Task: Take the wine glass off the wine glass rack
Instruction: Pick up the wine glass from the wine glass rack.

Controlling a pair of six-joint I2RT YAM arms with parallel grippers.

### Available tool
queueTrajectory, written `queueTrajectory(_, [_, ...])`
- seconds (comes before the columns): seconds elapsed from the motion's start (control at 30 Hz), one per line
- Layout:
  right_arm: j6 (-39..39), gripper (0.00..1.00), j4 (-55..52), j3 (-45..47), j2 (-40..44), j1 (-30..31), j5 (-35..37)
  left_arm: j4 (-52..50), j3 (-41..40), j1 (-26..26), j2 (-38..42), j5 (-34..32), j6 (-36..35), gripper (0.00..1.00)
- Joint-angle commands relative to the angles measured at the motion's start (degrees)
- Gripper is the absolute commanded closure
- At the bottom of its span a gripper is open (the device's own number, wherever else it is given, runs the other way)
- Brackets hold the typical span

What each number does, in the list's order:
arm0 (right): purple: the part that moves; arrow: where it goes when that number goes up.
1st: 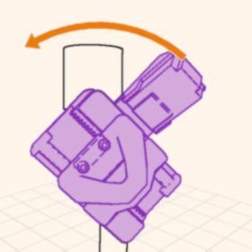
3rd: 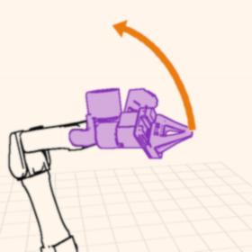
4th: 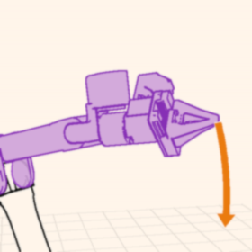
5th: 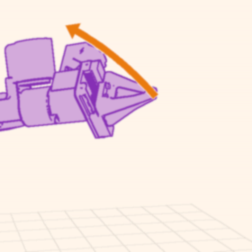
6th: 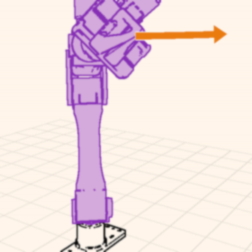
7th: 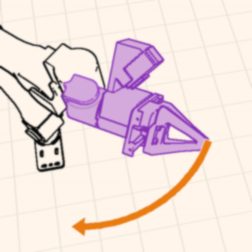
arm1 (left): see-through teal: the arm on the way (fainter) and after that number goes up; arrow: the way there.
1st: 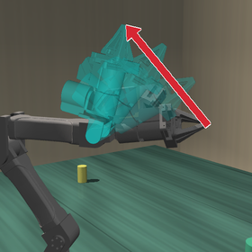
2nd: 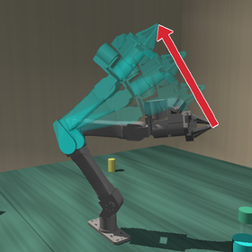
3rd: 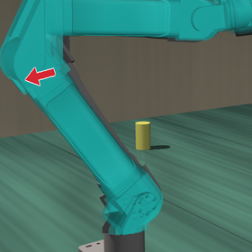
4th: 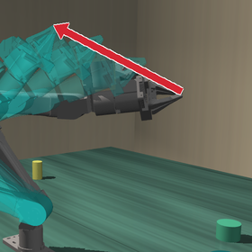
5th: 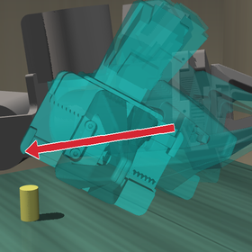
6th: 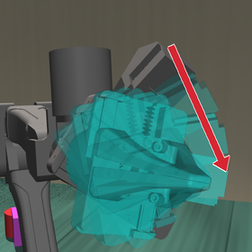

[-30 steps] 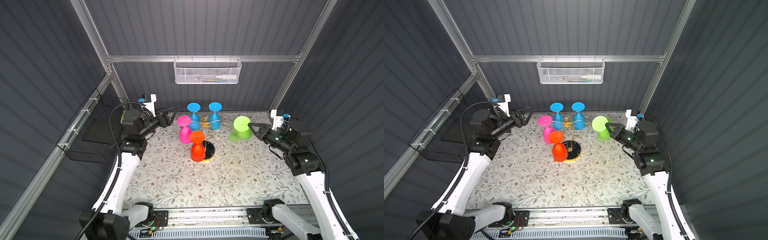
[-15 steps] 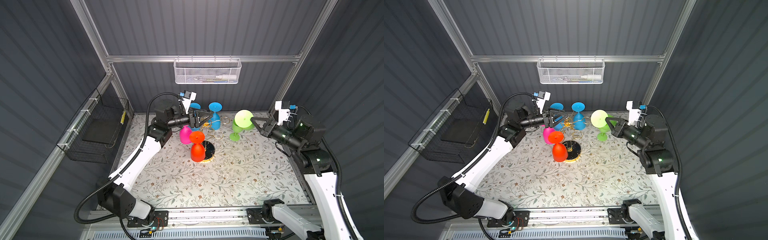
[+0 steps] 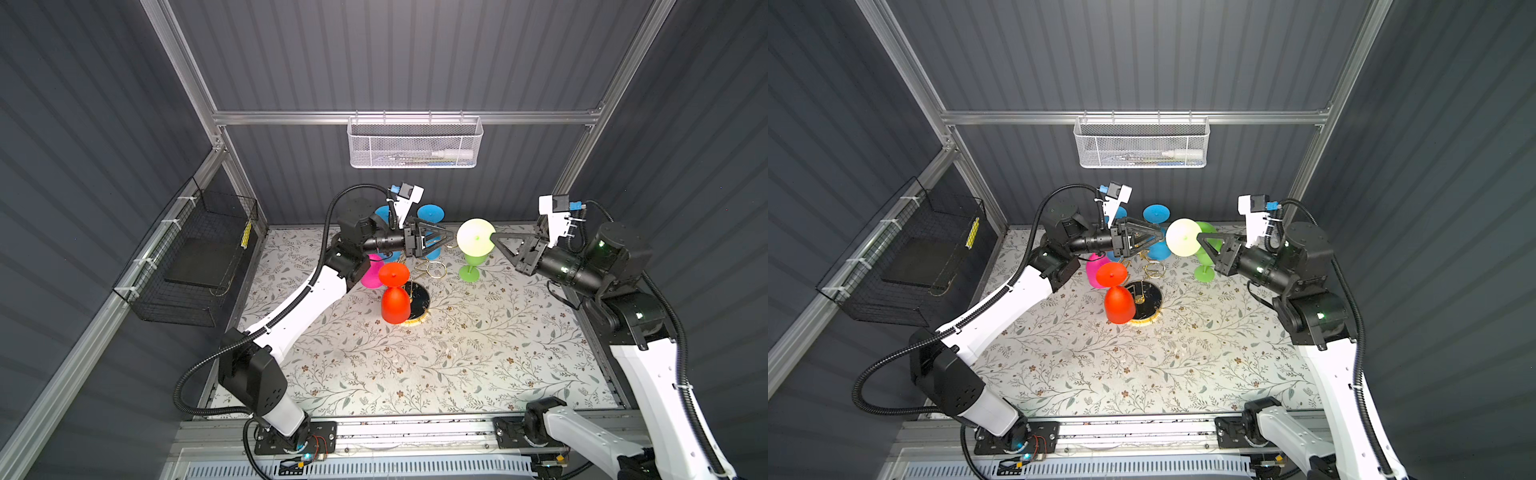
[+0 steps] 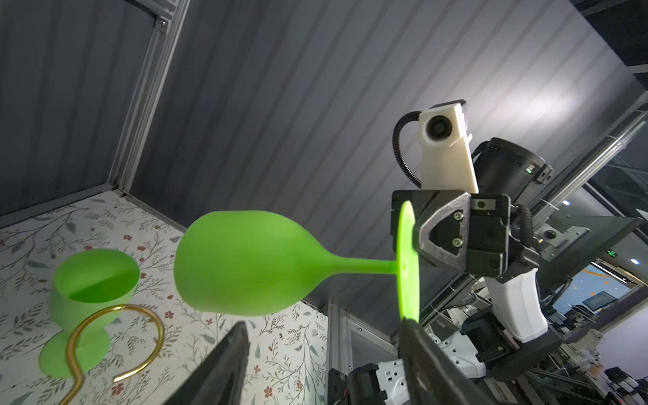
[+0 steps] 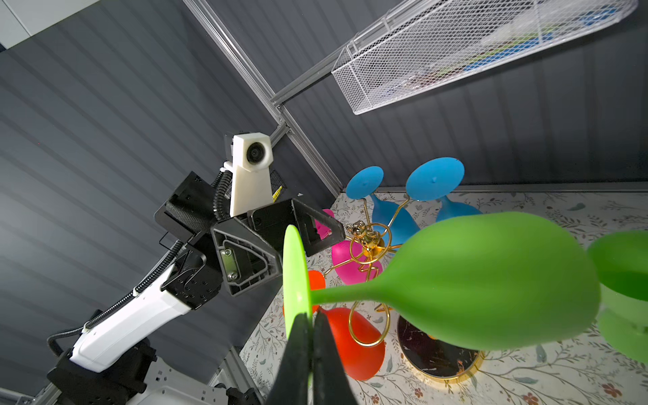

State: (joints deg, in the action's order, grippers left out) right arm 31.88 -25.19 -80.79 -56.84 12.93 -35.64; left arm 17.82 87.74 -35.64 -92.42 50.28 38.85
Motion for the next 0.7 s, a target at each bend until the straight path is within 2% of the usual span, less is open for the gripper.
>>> queueTrajectory(0.0, [-1.05, 1.0, 1.05, -1.56, -0.19, 0.56, -0.82, 8.59, 2.11, -0.46, -1.59, 2.97, 6.2, 0.31])
queueTrajectory(0.23, [-1.04, 1.0, 1.99, -1.21, -0.37, 0.95, -0.8, 9.63, 3.05, -1.97, -1.7, 4.65, 6.37, 0.33])
queueTrajectory(0.5, [-1.02, 1.0, 2.6, -1.5, -1.26, 0.96, -2.01, 11.53, 4.37, -3.8, -3.62, 8.35, 8.31, 0.4])
queueTrajectory(0.67, [-1.68, 1.0, 2.64, -1.47, -1.26, 0.96, -1.46, 12.5, 6.16, -4.43, -5.02, 10.25, 9.95, 0.51])
